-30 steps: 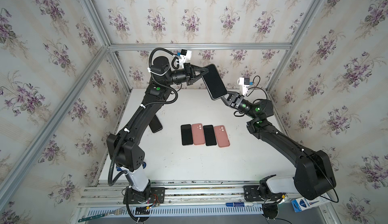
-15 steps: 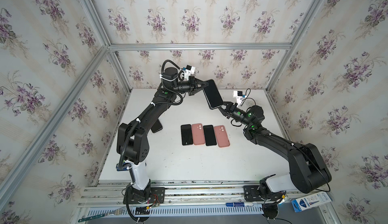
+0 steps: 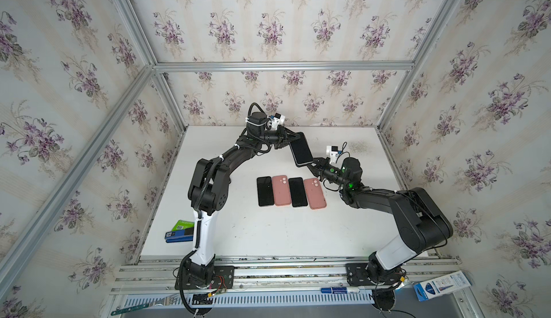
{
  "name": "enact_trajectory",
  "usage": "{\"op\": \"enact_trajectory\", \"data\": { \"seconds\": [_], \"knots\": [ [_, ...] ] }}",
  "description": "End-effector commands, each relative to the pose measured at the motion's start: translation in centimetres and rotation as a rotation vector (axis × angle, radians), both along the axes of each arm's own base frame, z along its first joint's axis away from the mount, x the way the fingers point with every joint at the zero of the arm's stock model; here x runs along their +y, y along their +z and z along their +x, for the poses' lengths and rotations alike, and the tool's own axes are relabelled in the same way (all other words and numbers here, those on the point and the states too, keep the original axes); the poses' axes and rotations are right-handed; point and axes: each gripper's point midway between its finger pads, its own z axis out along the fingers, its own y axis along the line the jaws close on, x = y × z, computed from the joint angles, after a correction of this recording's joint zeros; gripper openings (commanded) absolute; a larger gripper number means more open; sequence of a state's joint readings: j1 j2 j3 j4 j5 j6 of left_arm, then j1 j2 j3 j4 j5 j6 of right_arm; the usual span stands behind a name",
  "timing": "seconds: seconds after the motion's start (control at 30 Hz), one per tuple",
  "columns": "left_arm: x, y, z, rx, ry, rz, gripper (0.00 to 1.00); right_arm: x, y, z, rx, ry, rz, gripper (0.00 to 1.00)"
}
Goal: Take the phone out of the phone case
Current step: Remove the phone case from the phone.
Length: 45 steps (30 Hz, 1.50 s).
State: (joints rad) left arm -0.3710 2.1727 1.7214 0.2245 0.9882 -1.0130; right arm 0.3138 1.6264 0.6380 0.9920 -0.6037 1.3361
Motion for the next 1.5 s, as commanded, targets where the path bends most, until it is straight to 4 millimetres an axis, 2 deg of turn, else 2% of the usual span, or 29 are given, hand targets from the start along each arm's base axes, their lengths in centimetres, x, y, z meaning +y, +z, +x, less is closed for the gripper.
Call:
{"op": "enact_trajectory", "data": {
  "seconds": [0.0, 0.03, 0.13, 0.2, 0.3, 0.63, 0.73, 0.83, 1.03, 1.17, 1.3, 1.47],
  "knots": [
    [-0.3, 0.7, 0.8, -0.072, 0.003, -0.026, 0.30, -0.4, 0.9, 0.5, -0.050, -0.016, 0.032, 0.00],
    [-0.3, 0.3, 0.9, -0.065, 0.003, -0.023, 0.32, -0.6, 0.6, 0.6, -0.041, -0.022, 0.035, 0.00],
    [-0.4, -1.0, 1.3, -0.041, 0.014, -0.008, 0.53, -0.9, -0.1, 1.0, -0.026, -0.032, 0.040, 0.00],
    [-0.3, -2.1, 1.4, -0.025, 0.020, 0.011, 0.63, -0.9, -0.5, 1.3, -0.016, -0.033, 0.044, 0.00],
    [-0.1, -3.9, 1.6, 0.001, 0.039, 0.057, 0.72, -0.9, -0.9, 1.5, -0.006, -0.040, 0.060, 0.00],
    [1.1, -9.0, 2.6, 0.087, 0.123, 0.208, 0.76, -1.1, -2.9, 1.8, 0.058, -0.056, 0.052, 0.00],
    [1.6, -10.1, 2.5, 0.101, 0.139, 0.249, 0.77, -1.1, -3.2, 1.8, 0.068, -0.060, 0.050, 0.00],
    [1.9, -10.3, 2.6, 0.101, 0.150, 0.270, 0.79, -1.2, -3.5, 1.7, 0.075, -0.060, 0.049, 0.00],
    [2.6, -9.6, 2.8, 0.063, 0.181, 0.332, 0.84, -1.2, -4.0, 1.6, 0.094, -0.061, 0.050, 0.00],
    [3.6, -8.3, 2.7, 0.002, 0.196, 0.403, 0.89, -1.2, -4.2, 1.6, 0.106, -0.059, 0.050, 0.00],
    [3.8, -4.8, 1.5, -0.139, 0.170, 0.442, 0.92, -1.2, -4.4, 1.5, 0.117, -0.062, 0.047, 0.00],
    [3.4, 0.1, -2.3, -0.408, 0.066, 0.511, 0.97, -1.2, -4.5, 1.4, 0.126, -0.061, 0.042, 0.00]
  ]
}}
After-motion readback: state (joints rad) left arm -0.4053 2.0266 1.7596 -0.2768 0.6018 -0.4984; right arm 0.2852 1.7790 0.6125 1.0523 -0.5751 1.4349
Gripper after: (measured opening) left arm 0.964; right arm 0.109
